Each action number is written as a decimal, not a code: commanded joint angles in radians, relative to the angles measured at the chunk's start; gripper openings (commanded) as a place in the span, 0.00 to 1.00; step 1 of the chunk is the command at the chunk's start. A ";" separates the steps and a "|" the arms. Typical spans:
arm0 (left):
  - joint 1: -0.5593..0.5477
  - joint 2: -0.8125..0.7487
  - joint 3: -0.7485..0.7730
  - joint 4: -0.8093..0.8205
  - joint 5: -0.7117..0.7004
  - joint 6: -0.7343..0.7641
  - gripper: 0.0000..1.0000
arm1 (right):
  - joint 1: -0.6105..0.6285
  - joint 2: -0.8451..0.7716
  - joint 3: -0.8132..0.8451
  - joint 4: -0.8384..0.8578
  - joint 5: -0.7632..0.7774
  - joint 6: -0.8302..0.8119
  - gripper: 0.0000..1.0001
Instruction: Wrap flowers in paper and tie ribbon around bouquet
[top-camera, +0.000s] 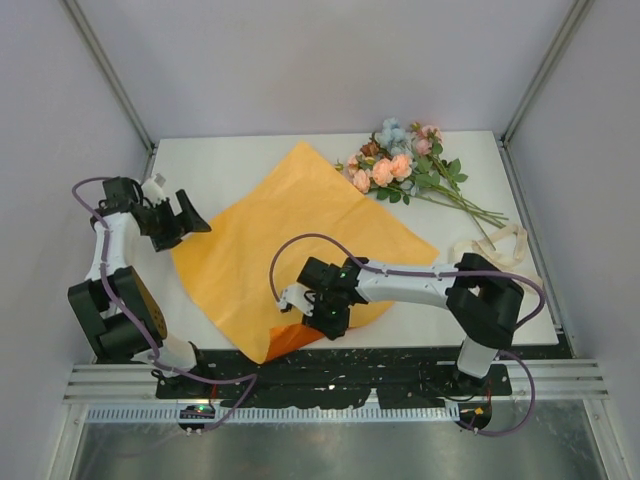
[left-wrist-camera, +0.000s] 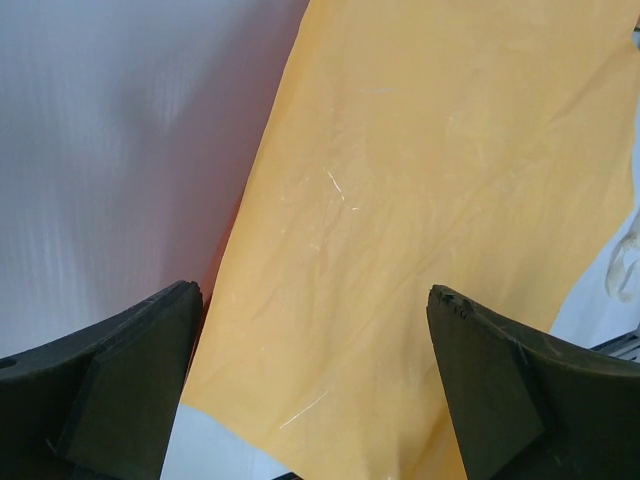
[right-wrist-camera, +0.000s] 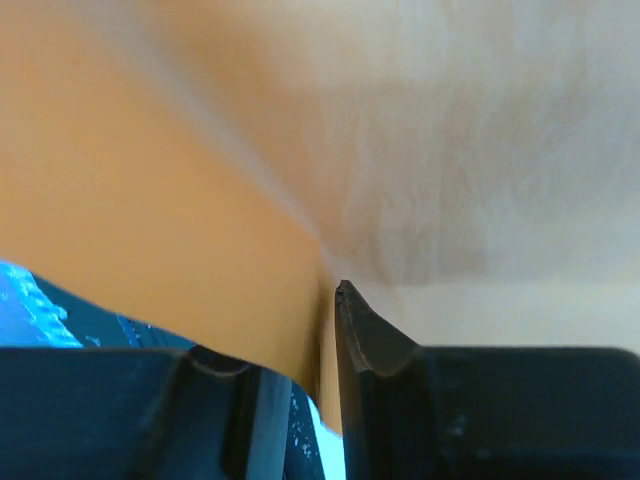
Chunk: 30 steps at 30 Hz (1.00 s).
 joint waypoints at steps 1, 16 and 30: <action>-0.005 -0.020 0.021 -0.022 0.004 0.112 1.00 | 0.006 -0.142 -0.078 0.029 0.037 -0.050 0.37; -0.003 0.092 0.059 -0.157 -0.036 0.267 0.67 | -0.347 -0.340 -0.031 -0.276 -0.086 -0.214 0.92; -0.089 0.109 -0.007 -0.190 -0.115 0.296 0.12 | -0.489 -0.009 0.089 -0.217 0.173 -0.197 0.80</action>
